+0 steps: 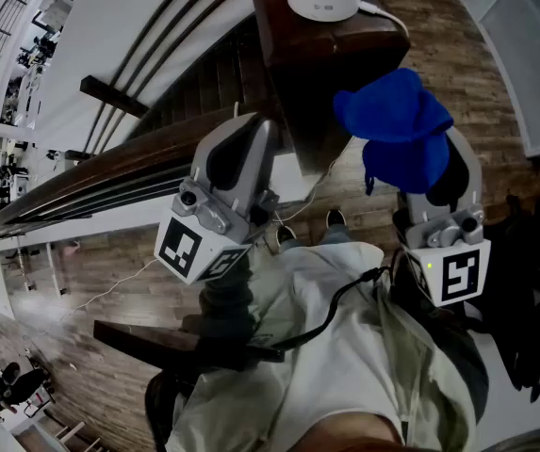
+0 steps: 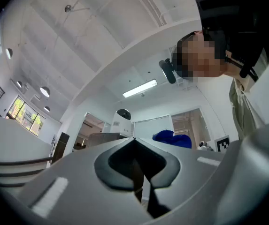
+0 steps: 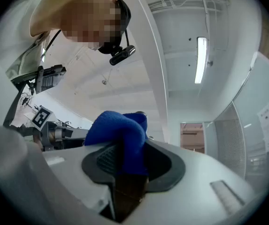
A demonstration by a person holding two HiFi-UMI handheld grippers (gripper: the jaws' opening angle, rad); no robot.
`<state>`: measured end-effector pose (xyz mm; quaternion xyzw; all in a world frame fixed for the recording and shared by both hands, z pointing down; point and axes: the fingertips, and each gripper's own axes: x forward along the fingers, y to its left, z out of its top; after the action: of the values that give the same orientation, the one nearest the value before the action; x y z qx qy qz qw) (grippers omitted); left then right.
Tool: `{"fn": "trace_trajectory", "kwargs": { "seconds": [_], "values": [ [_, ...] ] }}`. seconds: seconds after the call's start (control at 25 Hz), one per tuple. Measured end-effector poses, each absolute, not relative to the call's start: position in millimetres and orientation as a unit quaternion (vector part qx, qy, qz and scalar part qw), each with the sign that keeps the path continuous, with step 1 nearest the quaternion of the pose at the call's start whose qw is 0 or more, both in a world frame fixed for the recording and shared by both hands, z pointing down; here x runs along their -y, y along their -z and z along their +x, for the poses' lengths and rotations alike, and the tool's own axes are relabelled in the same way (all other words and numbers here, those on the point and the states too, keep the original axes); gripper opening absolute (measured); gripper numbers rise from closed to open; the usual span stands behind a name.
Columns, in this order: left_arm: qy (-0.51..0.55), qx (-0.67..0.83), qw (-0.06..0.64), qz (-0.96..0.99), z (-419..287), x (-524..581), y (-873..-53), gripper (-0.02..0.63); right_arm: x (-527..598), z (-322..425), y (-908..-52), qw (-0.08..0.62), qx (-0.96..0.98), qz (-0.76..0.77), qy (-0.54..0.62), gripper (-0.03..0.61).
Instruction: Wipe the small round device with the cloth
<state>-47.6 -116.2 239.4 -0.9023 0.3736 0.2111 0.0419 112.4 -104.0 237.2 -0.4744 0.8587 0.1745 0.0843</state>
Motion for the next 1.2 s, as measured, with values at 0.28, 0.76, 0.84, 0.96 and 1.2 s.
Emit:
{"fn": "trace_trajectory", "kwargs": {
  "seconds": [0.28, 0.76, 0.84, 0.96, 1.2],
  "values": [
    [-0.212, -0.371, 0.037, -0.904, -44.5, 116.2, -238.7, 0.002, 100.8, 112.8, -239.7, 0.078, -0.859, -0.476, -0.173, 0.129],
    [-0.207, -0.359, 0.06, -0.908, -52.5, 135.6, -227.3, 0.002, 115.0, 145.3, -225.5, 0.058, -0.832, -0.497, -0.241, 0.129],
    [-0.205, -0.354, 0.07, -0.91, -62.6, 146.8, -213.2, 0.002, 127.3, 151.2, -191.6, 0.051, -0.807, -0.504, -0.304, 0.129],
    [-0.201, -0.351, 0.087, -0.91, -72.1, 165.0, -188.5, 0.002, 147.5, 143.9, -131.4, 0.052, -0.763, -0.503, -0.403, 0.129],
    [-0.188, -0.339, 0.112, -0.915, -63.3, 173.9, -159.6, 0.002, 174.7, 68.0, -57.7, 0.024, -0.709, -0.448, -0.544, 0.129]
  ]
}}
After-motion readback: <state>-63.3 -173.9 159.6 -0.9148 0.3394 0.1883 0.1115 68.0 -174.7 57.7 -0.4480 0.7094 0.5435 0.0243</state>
